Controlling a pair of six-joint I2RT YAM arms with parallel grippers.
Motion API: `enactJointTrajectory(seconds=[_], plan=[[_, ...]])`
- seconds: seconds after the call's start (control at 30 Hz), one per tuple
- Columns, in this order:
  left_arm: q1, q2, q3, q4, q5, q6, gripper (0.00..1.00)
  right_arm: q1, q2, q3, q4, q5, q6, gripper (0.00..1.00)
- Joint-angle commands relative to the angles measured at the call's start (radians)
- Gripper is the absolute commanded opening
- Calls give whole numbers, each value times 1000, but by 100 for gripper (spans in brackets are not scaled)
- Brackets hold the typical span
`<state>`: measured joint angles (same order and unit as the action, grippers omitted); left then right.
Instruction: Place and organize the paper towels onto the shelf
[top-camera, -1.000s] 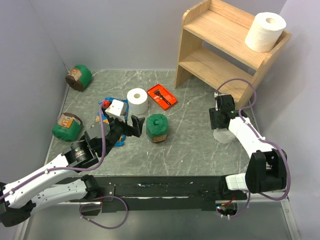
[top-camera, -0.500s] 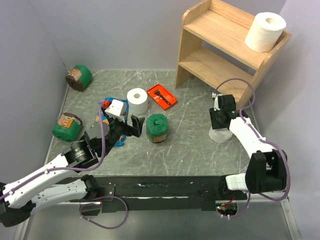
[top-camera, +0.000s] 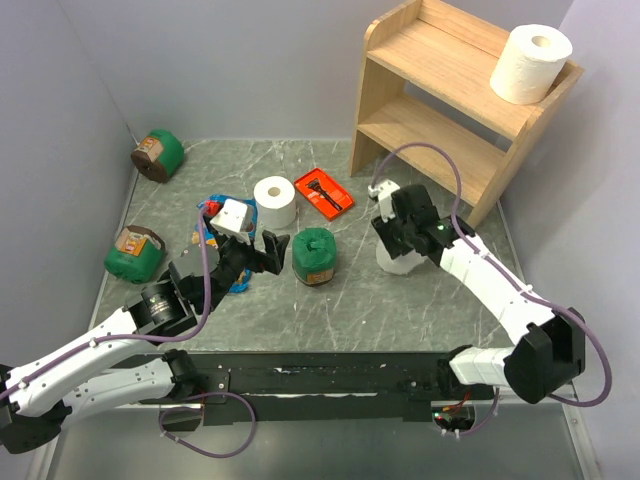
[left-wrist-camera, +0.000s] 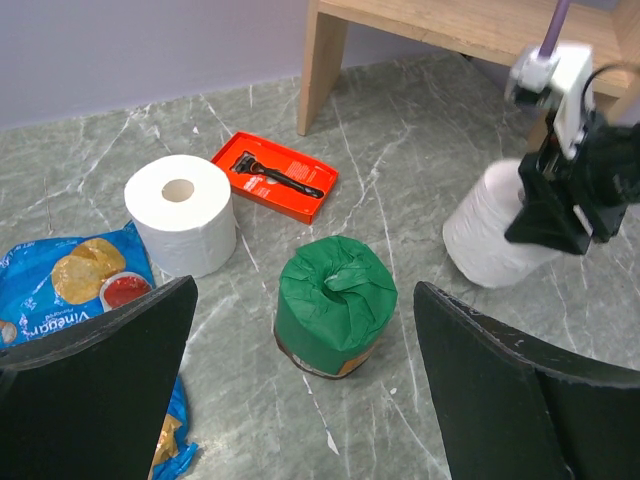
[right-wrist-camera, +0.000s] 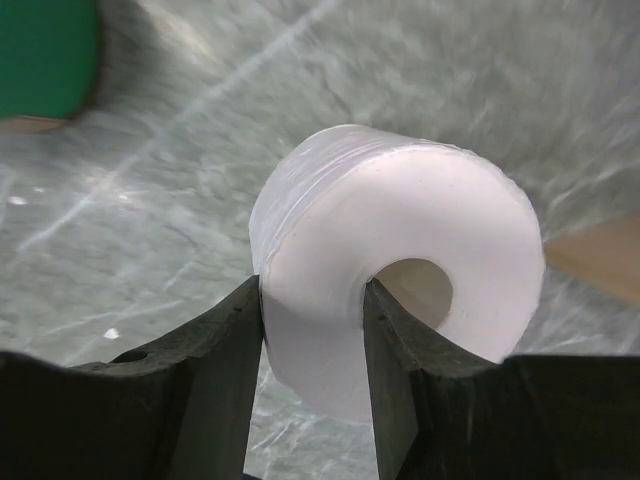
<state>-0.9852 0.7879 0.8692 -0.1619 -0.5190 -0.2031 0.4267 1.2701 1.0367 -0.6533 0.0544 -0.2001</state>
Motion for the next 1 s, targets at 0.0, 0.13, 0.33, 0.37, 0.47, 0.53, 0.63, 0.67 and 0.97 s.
enactJointTrajectory(seconds=[0.0, 0.13, 0.33, 0.37, 0.47, 0.53, 0.63, 0.67, 0.97], plan=[[-3, -6, 14, 28, 2, 11, 96, 66, -38, 181, -20, 114, -61, 34], [-3, -7, 13, 30, -1, 13, 96, 136, -49, 339, -55, 150, -107, 34], [-3, -4, 14, 25, 1, 13, 96, 191, -22, 636, -136, 231, -209, 35], [-3, -6, 14, 27, -1, 13, 96, 207, 1, 679, -155, 257, -220, 35], [-3, -12, 13, 30, -7, 13, 96, 222, 37, 818, -198, 315, -280, 35], [-3, -13, 13, 28, -7, 16, 96, 227, 41, 868, -178, 344, -346, 36], [-3, -16, 11, 30, -12, 16, 96, 227, 35, 904, -117, 393, -458, 35], [-3, -13, 10, 30, -12, 16, 96, 227, 29, 905, -94, 400, -487, 35], [-3, -10, 13, 27, -16, 16, 96, 184, 55, 911, 149, 388, -820, 36]])
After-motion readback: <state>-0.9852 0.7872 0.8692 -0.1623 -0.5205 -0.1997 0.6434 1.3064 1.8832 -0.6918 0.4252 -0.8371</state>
